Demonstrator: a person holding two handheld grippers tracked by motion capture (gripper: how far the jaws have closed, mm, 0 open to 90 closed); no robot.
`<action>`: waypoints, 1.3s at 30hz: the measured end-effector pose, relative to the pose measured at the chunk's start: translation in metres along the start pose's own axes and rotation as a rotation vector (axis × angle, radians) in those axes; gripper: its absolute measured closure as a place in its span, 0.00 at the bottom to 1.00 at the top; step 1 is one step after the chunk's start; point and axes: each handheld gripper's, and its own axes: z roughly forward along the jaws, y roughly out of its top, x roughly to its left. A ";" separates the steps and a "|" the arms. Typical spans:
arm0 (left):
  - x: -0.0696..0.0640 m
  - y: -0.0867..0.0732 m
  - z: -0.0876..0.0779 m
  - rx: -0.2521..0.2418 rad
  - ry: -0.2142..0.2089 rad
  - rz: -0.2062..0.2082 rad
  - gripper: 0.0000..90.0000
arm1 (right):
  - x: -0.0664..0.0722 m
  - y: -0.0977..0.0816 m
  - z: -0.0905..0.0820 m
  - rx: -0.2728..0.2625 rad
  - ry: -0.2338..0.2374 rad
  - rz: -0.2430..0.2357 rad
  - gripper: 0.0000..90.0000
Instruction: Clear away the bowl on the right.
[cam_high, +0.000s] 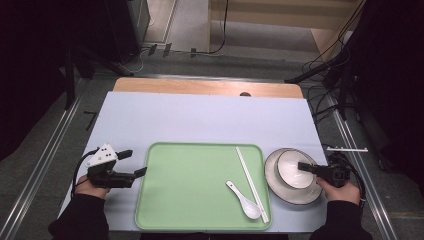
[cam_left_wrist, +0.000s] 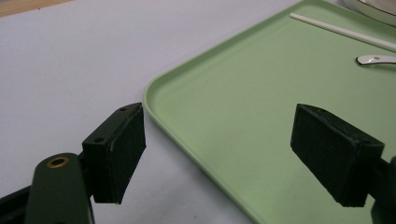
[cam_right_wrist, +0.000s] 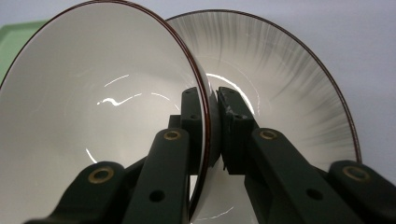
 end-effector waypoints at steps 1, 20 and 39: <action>0.000 0.000 0.000 0.000 0.000 0.000 0.20 | -0.001 0.000 0.000 0.002 0.001 0.003 0.92; 0.000 0.000 0.000 -0.001 0.002 -0.002 0.20 | 0.005 0.007 -0.014 -0.031 0.044 0.067 0.92; 0.000 -0.001 0.000 0.001 0.006 -0.005 0.20 | 0.028 0.013 -0.014 -0.024 0.069 0.050 0.92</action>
